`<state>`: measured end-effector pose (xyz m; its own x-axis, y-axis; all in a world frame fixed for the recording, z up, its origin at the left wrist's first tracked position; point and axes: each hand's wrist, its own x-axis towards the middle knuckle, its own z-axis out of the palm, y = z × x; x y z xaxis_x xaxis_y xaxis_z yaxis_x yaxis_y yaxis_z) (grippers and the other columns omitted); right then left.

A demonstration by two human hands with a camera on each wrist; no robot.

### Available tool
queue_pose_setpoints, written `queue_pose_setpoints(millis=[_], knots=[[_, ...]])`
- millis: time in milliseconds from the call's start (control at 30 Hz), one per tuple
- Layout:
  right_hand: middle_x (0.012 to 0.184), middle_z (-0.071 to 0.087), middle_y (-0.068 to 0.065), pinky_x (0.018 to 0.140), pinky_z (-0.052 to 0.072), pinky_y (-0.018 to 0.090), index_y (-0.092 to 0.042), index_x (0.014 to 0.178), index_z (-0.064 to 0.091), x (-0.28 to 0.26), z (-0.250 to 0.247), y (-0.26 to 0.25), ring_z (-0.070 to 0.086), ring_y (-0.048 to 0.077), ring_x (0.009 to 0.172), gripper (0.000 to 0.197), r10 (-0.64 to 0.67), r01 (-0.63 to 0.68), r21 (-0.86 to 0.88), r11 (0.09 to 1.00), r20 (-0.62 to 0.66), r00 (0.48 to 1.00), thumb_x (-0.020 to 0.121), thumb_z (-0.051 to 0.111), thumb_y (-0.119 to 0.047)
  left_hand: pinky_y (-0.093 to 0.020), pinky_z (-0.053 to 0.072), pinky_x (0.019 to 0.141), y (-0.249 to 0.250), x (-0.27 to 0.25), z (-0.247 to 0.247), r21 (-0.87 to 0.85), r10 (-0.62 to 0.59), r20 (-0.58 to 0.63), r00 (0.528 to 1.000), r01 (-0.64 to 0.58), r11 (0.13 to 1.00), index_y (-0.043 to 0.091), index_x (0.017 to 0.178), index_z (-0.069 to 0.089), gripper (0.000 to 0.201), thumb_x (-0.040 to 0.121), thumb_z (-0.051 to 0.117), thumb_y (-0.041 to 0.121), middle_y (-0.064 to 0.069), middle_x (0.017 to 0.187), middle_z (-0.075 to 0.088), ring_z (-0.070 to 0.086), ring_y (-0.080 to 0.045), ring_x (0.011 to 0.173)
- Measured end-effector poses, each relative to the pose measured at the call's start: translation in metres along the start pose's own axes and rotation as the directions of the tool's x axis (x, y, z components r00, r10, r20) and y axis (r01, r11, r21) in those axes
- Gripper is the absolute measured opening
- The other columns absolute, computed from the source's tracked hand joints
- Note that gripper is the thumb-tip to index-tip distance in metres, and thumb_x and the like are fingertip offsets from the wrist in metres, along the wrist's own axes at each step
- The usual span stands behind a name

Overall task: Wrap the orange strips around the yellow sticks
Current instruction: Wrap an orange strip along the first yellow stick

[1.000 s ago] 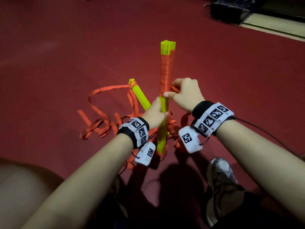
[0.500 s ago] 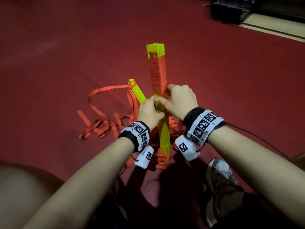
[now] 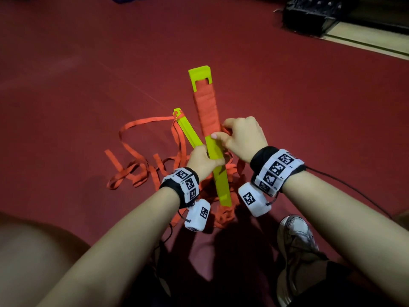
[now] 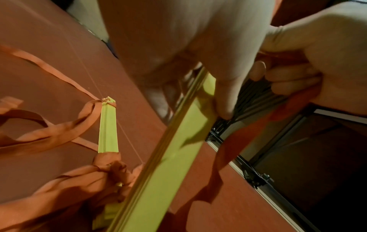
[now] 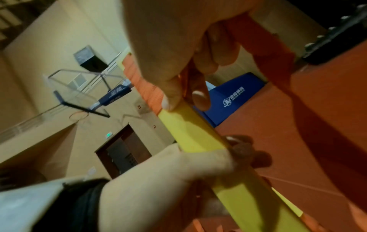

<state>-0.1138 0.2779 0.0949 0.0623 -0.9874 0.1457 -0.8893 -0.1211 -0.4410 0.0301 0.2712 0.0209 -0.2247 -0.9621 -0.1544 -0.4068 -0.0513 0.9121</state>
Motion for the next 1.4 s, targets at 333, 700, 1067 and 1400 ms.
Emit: queue_pose_setpoints(millis=[333,700,1067,1400], knots=[[0.102,0.067,0.019,0.07,0.036,0.039,-0.013,0.102,0.052,-0.019,0.012,-0.029,0.063,0.043,0.097,0.051,0.027,-0.027,-0.099,0.995,0.004,1.0,0.088,0.061,-0.061,-0.05,0.056,0.07,0.005,-0.013,0.013,0.24,0.035,-0.229,0.973,0.021,0.97,0.012,0.089,0.066,0.027,0.08,0.053,0.034,-0.015,0.084,0.072,0.067,-0.041,0.084],[0.067,0.062,0.009,0.064,0.05,0.044,-0.009,0.077,0.059,0.003,-0.004,0.005,0.057,0.032,0.066,0.04,0.046,-0.061,0.175,0.983,0.09,0.995,0.084,0.072,-0.046,-0.021,0.046,0.077,0.01,0.0,0.008,0.125,0.055,0.119,0.991,-0.07,0.99,0.023,0.139,0.043,0.058,0.091,0.064,-0.001,0.008,0.106,0.06,0.056,-0.012,0.101],[0.095,0.066,0.019,0.071,0.039,0.04,-0.015,0.096,0.06,-0.013,-0.001,-0.019,0.063,0.044,0.094,0.047,-0.029,0.031,-0.195,0.98,0.014,0.999,0.091,0.056,-0.062,-0.039,0.05,0.077,-0.005,0.006,0.015,0.305,0.129,-0.114,0.985,-0.089,0.948,0.002,0.121,0.059,0.042,0.083,0.067,0.019,-0.019,0.102,0.071,0.067,-0.039,0.097],[0.055,0.053,0.004,0.059,0.045,0.037,-0.023,0.064,0.048,-0.005,-0.006,0.0,0.051,0.033,0.058,0.039,-0.129,0.124,0.066,0.99,0.072,0.989,0.085,0.068,-0.05,-0.034,0.051,0.076,0.005,0.009,-0.011,-0.091,0.039,0.135,0.99,-0.027,0.995,0.001,0.089,0.068,0.031,0.065,0.086,0.001,-0.004,0.078,0.07,0.063,-0.017,0.074]])
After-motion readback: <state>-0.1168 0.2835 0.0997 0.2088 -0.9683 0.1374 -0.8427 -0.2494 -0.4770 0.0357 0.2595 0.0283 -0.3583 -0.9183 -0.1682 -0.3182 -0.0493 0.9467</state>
